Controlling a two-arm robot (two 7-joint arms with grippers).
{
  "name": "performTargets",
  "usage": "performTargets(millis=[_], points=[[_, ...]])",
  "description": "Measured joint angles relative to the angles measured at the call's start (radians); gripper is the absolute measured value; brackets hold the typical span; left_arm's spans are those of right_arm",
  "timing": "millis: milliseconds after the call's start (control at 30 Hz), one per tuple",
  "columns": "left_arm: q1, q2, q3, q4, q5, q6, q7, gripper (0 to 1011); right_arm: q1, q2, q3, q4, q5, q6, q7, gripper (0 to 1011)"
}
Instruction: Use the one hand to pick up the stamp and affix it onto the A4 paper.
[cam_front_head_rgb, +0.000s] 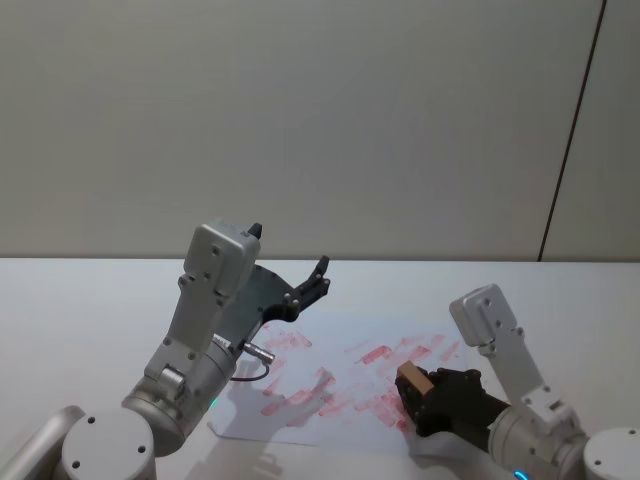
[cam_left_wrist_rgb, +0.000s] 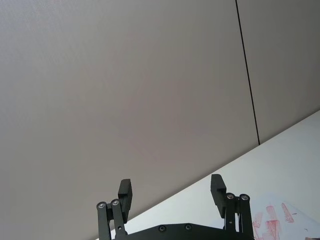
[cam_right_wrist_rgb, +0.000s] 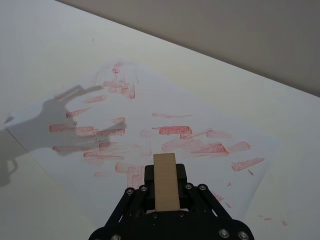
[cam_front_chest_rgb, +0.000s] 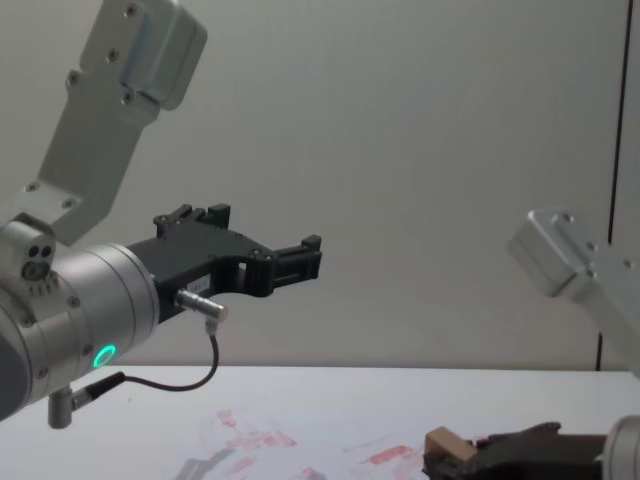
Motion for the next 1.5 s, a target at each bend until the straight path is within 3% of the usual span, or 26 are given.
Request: performTargets(millis=[500, 1133, 1500], points=[[0.000, 0.000, 0.000, 0.000, 0.000, 0.000, 0.000, 1002, -0.012, -0.017, -0.020, 0.015, 0.002, 0.040, -0.039, 220], [0.000, 0.000, 0.000, 0.000, 0.000, 0.000, 0.000, 1003, 0.002, -0.035, -0.035, 0.051, -0.037, 0.052, -0.043, 220], [0.000, 0.000, 0.000, 0.000, 0.000, 0.000, 0.000, 1002, 0.011, -0.036, -0.016, 0.004, 0.020, 0.033, -0.048, 220]])
